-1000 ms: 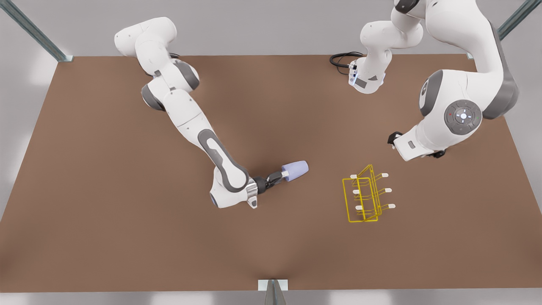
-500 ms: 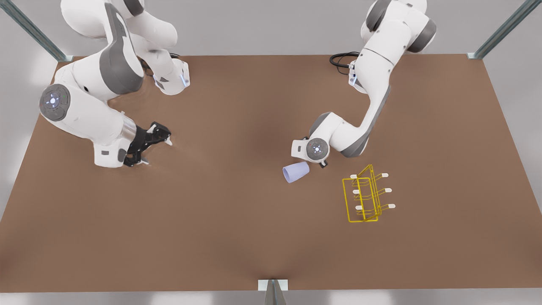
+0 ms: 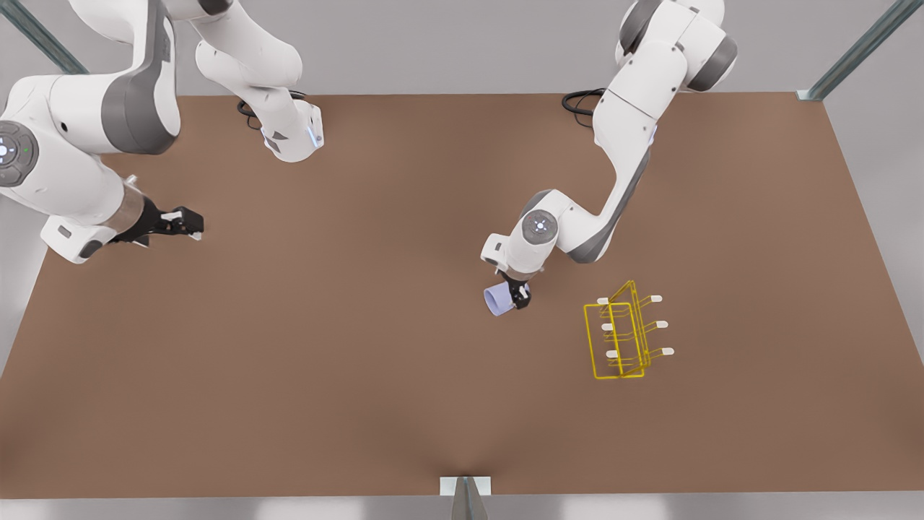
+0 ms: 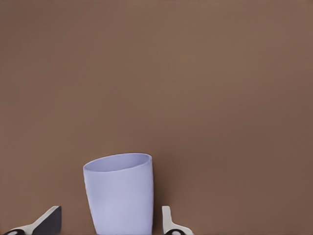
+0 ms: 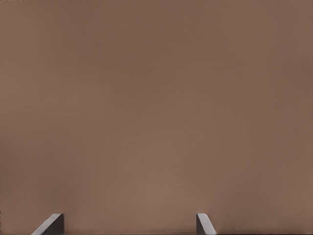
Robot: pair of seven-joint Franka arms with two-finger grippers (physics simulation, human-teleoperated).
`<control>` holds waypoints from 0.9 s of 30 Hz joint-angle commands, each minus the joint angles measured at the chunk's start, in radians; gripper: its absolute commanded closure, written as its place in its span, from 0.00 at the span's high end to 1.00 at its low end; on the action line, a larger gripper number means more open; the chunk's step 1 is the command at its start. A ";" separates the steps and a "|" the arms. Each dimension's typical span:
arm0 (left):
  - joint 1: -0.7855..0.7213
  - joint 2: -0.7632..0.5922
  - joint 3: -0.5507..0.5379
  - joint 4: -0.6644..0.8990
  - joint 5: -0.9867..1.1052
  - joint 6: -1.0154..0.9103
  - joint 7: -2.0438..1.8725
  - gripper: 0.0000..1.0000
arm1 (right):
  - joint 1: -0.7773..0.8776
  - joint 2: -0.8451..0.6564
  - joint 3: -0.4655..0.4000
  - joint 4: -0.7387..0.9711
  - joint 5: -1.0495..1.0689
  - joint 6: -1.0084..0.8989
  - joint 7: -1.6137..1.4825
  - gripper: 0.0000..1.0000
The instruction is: Place the cup on the cup holder
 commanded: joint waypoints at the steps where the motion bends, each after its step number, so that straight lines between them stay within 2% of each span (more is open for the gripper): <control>1: 0.001 0.001 0.004 -0.006 0.003 0.050 0.135 1.00 | 0.004 -0.001 0.001 0.000 0.000 -0.029 0.232 1.00; 9: 0.006 0.019 0.020 -0.011 0.003 -0.011 -0.028 1.00 | 0.043 -0.001 0.007 0.018 -0.011 0.012 0.239 1.00; 27: 0.006 0.106 0.028 0.025 -0.003 -0.011 -0.209 1.00 | 0.042 0.008 0.006 0.041 -0.018 0.021 0.241 1.00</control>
